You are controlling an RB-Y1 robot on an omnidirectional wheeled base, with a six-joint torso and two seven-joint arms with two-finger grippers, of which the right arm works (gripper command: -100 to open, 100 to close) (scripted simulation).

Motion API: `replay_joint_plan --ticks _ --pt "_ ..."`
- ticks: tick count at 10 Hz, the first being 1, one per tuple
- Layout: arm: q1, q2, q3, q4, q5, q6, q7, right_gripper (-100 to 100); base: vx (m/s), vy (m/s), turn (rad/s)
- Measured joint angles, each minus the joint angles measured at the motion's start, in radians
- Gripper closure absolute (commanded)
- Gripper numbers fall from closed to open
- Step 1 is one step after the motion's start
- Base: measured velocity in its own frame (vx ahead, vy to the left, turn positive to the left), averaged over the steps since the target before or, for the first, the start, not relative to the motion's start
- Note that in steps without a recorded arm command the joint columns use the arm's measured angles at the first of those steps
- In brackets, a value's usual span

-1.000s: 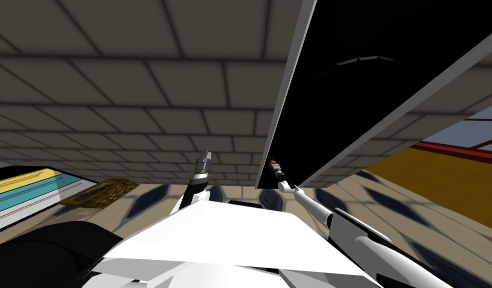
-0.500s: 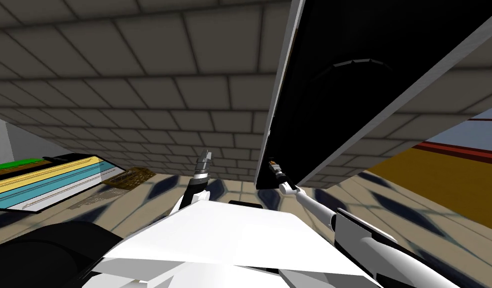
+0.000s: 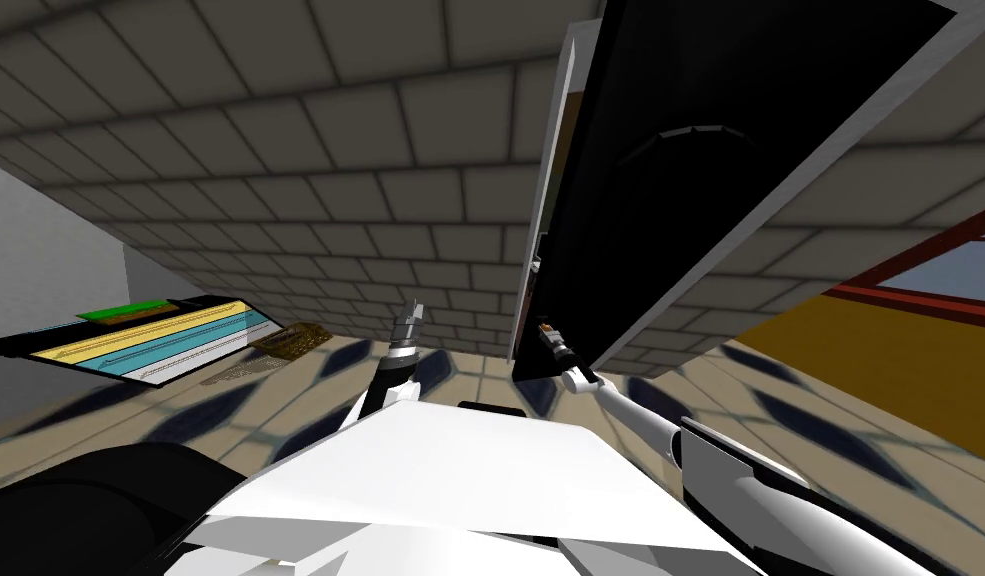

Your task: Pull the door open

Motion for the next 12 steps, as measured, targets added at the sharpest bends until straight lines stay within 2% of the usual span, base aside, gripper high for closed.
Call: replay_joint_plan --ticks 4,5,7,8,12 --pt "-0.006 -0.046 0.064 -0.026 0.008 -0.045 -0.041 100 -0.203 -0.155 0.121" --pt "0.0 -0.061 0.081 -0.047 0.006 -0.051 -0.044 100 -0.219 -0.188 0.135" --pt "-0.007 -0.079 0.122 -0.047 0.016 -0.077 -0.075 100 -0.142 -0.09 0.074" --pt "-0.004 -0.079 0.127 -0.048 0.017 -0.078 -0.077 100 -0.134 -0.091 0.147" --pt "-0.007 -0.108 0.151 -0.056 0.036 -0.105 -0.107 100 -0.19 -0.146 0.153"
